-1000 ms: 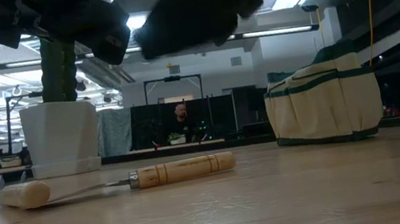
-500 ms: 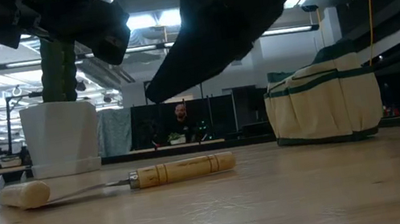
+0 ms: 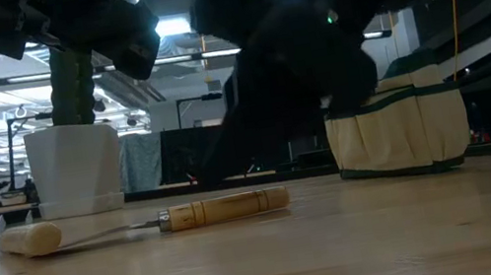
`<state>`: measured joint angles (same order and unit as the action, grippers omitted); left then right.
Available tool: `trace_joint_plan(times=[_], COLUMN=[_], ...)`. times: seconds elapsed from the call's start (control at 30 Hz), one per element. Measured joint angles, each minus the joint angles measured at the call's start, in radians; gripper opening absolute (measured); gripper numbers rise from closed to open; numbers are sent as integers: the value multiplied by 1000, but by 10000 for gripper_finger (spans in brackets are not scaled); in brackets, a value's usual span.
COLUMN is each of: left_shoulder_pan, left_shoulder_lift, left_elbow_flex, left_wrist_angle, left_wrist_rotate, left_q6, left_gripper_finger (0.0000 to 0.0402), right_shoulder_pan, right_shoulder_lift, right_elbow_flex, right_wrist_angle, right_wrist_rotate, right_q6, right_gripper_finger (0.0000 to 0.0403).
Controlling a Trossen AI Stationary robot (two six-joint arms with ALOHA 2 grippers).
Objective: Pick & Place Garden tools in Gardening bag
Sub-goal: Put the trowel into the gardening bag
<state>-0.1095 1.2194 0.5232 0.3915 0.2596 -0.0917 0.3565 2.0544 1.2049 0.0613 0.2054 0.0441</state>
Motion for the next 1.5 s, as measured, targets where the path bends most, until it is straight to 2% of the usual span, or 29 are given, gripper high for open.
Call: trace_joint_plan(times=[0.23, 0.53, 0.63, 0.93, 1.2, 1.5], left_shoulder_pan=[0, 0, 0, 0, 0, 0], left_shoulder_lift=[0, 0, 0, 0, 0, 0], left_elbow_flex=[0, 0, 0, 0, 0, 0], left_wrist_angle=[0, 0, 0, 1, 0, 0], left_wrist_rotate=[0, 0, 0, 0, 0, 0], left_q6=[0, 0, 0, 0, 0, 0], left_gripper_finger=[31, 31, 31, 31, 31, 31], right_shoulder_pan=[-6, -2, 0, 7, 60, 107], right_shoulder_lift=[17, 2, -13, -81, -99, -109], right_elbow_flex=[0, 5, 5, 0, 2, -1], right_wrist_angle=[-85, -217, -273, -518, -716, -744], right_wrist_rotate=[-8, -31, -40, -63, -52, -35], right_q6=[0, 30, 73, 243, 441, 606], right_gripper_finger=[173, 83, 67, 69, 68, 84])
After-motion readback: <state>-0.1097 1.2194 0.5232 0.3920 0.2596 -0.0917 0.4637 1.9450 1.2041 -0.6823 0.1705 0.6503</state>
